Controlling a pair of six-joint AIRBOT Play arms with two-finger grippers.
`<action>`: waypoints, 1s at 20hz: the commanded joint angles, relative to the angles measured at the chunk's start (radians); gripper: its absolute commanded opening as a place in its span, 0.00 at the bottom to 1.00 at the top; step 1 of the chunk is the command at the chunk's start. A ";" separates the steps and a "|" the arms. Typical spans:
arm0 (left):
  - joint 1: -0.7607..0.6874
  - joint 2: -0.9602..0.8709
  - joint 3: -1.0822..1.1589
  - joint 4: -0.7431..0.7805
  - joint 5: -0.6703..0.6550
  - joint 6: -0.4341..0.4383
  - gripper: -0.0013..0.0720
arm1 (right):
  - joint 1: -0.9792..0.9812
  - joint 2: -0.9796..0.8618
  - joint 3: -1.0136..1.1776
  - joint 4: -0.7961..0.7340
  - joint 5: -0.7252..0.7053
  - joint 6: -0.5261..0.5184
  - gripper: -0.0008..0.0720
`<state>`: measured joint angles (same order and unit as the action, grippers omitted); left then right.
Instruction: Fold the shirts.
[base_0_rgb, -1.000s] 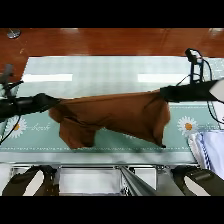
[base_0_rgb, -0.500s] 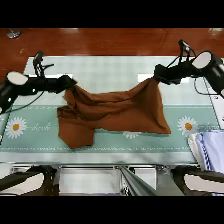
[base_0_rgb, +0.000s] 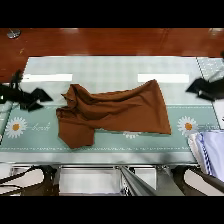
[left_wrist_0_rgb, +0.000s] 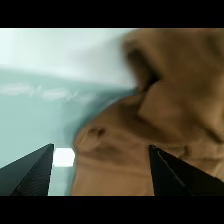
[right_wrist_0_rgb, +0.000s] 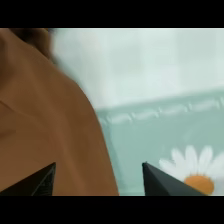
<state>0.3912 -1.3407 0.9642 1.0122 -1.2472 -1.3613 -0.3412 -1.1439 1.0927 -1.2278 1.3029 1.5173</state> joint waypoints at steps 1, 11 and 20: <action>0.119 0.023 -0.214 -0.193 -0.029 0.109 0.97 | -0.097 0.234 -0.370 0.123 -0.087 -0.050 0.86; 0.023 -0.007 -0.291 -0.284 0.117 0.172 0.97 | -0.098 0.383 -0.644 0.233 -0.069 -0.078 0.86; -0.068 -0.045 -0.290 -0.288 0.130 0.250 0.04 | -0.134 0.383 -0.632 0.152 -0.077 -0.042 0.86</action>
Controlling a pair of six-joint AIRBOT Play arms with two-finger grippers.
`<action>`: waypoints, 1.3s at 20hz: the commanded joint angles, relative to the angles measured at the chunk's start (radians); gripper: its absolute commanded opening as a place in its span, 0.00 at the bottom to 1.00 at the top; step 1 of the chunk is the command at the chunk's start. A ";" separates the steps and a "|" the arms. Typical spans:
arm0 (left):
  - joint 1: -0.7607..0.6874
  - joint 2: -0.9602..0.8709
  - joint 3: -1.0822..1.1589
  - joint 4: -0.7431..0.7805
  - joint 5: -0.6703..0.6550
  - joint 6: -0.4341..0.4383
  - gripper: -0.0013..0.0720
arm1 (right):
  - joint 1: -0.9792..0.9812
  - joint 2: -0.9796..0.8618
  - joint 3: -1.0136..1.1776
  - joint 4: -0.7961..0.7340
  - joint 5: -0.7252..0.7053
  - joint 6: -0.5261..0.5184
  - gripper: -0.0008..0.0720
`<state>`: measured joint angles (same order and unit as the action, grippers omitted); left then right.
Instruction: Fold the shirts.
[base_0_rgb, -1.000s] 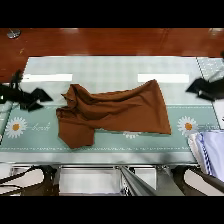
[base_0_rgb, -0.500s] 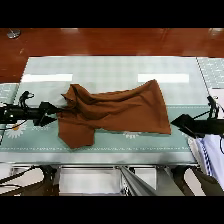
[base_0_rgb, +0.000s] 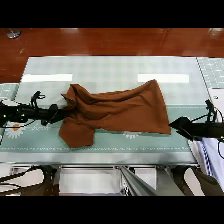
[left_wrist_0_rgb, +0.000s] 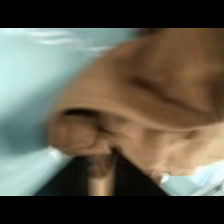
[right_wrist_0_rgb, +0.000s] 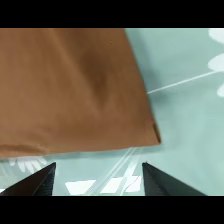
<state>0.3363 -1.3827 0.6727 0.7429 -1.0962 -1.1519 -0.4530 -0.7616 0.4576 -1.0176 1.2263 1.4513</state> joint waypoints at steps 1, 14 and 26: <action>-0.013 -0.003 0.002 -0.018 -0.024 0.041 0.04 | -0.041 0.001 0.003 -0.109 0.001 0.051 0.86; -0.013 0.000 0.007 -0.019 -0.040 0.041 0.04 | -0.052 -0.230 -0.056 0.070 -0.082 -0.010 0.86; -0.013 0.000 0.064 -0.127 -0.087 0.041 0.04 | 0.246 -0.424 0.107 0.155 -0.248 0.005 0.05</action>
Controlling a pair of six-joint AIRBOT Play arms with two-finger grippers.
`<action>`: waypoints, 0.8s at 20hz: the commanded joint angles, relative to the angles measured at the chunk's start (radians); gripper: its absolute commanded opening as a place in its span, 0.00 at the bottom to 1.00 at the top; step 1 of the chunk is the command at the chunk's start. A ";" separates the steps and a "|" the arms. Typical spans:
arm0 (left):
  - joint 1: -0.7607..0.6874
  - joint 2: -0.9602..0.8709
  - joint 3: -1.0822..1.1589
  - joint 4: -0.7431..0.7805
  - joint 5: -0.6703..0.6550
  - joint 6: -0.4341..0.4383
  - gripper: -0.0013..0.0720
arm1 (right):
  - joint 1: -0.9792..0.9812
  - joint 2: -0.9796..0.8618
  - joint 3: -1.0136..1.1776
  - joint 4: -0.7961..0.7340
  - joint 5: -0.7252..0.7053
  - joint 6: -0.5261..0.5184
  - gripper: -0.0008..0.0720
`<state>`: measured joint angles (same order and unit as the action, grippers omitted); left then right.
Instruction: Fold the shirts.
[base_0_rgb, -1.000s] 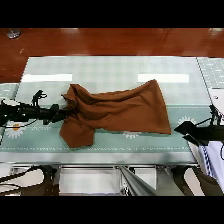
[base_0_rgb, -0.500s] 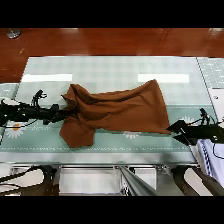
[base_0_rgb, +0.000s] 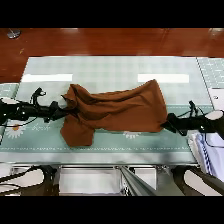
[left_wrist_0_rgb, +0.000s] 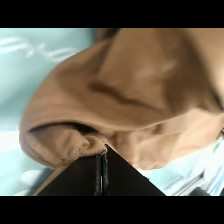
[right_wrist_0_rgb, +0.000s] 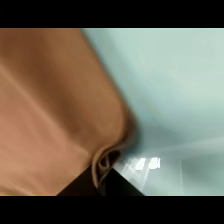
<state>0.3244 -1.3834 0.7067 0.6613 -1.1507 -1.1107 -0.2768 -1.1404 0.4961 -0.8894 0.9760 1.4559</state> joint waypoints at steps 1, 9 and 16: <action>-0.001 0.001 0.056 -0.046 -0.060 0.000 0.04 | 0.088 -0.049 0.112 0.019 0.016 0.001 0.05; 0.000 0.249 0.614 -0.299 0.018 -0.013 0.04 | 0.102 0.018 1.025 -0.117 0.221 0.087 0.04; 0.050 0.452 1.089 0.001 0.067 -0.155 0.04 | 0.102 0.260 1.444 -0.313 0.379 0.080 0.04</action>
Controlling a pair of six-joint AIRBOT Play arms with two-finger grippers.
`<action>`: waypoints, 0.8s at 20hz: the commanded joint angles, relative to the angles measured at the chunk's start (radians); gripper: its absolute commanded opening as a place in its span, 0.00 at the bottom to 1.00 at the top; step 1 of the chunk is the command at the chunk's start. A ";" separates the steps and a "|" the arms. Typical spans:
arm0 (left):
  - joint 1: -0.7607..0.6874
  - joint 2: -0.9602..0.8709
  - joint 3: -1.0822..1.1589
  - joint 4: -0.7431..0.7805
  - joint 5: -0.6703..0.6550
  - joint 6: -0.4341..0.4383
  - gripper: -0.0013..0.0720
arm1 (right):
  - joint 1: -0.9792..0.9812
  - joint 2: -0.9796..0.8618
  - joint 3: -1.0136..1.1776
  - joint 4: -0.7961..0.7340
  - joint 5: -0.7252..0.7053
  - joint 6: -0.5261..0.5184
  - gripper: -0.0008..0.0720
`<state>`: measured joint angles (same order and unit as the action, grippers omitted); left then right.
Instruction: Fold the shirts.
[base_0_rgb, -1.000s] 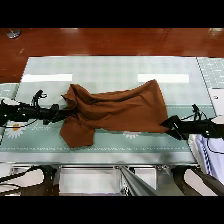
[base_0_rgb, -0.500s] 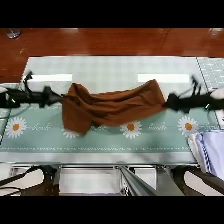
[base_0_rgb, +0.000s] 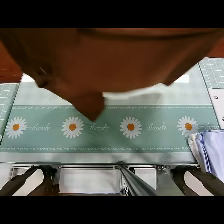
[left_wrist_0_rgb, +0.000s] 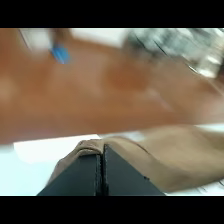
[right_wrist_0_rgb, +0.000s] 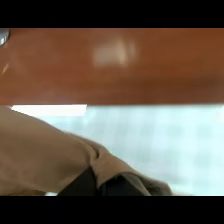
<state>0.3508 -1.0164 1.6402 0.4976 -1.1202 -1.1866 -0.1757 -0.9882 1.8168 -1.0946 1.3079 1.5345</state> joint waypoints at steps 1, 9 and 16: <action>0.042 0.121 0.179 0.216 0.034 -0.098 0.04 | 0.001 0.166 0.122 -0.140 0.048 0.002 0.04; 0.010 0.470 0.189 0.605 -0.034 -0.138 0.04 | 0.001 0.455 0.122 -0.327 0.150 0.007 0.04; -0.279 0.507 0.083 0.800 -0.128 -0.234 0.04 | 0.000 0.463 -0.021 -0.199 0.253 0.022 0.05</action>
<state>0.1619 -0.5217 1.7821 1.2179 -1.2144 -1.3903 -0.1757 -0.5346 1.8721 -1.3502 1.5146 1.5497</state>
